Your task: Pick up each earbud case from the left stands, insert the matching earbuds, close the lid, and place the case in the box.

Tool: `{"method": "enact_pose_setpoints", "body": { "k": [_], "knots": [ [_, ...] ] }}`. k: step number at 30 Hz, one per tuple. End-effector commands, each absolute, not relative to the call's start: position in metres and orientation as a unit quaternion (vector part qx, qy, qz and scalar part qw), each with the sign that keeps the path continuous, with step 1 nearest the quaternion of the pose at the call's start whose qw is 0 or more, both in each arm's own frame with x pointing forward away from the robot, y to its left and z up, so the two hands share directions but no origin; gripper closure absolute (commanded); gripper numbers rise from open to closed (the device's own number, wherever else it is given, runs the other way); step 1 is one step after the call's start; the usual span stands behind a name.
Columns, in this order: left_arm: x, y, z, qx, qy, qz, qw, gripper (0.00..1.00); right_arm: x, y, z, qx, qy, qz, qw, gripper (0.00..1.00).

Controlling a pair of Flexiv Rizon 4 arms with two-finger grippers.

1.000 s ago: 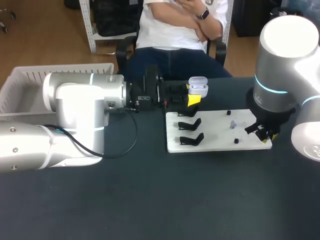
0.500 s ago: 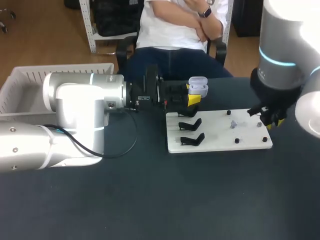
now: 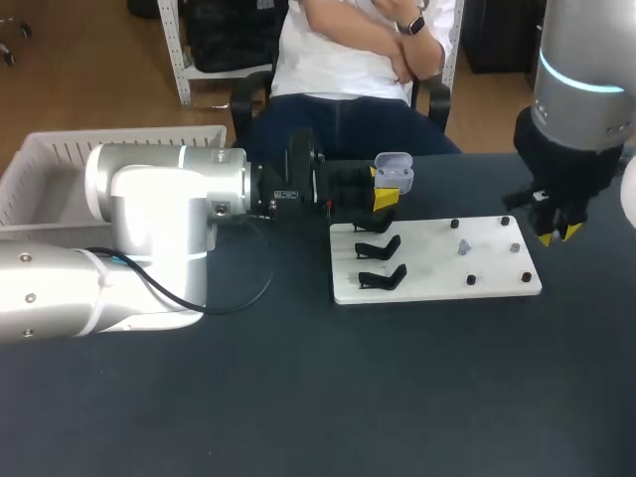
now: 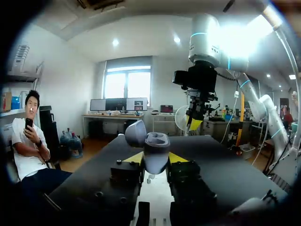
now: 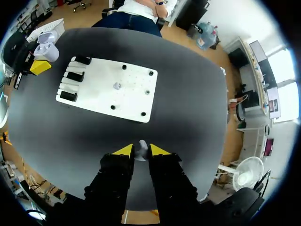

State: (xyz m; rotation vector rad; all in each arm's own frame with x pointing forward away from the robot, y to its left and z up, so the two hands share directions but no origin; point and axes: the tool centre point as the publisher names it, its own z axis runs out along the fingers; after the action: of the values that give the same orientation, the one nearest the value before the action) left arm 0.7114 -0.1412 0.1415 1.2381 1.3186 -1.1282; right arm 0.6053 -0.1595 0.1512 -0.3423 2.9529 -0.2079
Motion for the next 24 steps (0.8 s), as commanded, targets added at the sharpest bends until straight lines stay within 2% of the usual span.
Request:
{"method": "enact_pose_setpoints", "body": {
  "k": [1, 7, 13, 24],
  "knots": [
    [0.711, -0.141, 0.141, 0.507, 0.541, -0.463, 0.486, 1.0, 0.601, -0.161, 0.15, -0.113, 0.987, -0.07, 0.087, 1.0],
    [0.711, -0.141, 0.141, 0.507, 0.541, -0.463, 0.486, 1.0, 0.601, -0.161, 0.15, -0.113, 0.987, -0.07, 0.087, 1.0],
    [0.711, -0.141, 0.141, 0.507, 0.541, -0.463, 0.486, 1.0, 0.597, -0.16, 0.159, 0.134, 0.985, -0.085, 0.075, 1.0],
    [0.711, -0.141, 0.141, 0.507, 0.541, -0.463, 0.486, 1.0, 0.597, -0.125, 0.171, 0.272, 0.954, -0.077, 0.1, 1.0]
  ]
}}
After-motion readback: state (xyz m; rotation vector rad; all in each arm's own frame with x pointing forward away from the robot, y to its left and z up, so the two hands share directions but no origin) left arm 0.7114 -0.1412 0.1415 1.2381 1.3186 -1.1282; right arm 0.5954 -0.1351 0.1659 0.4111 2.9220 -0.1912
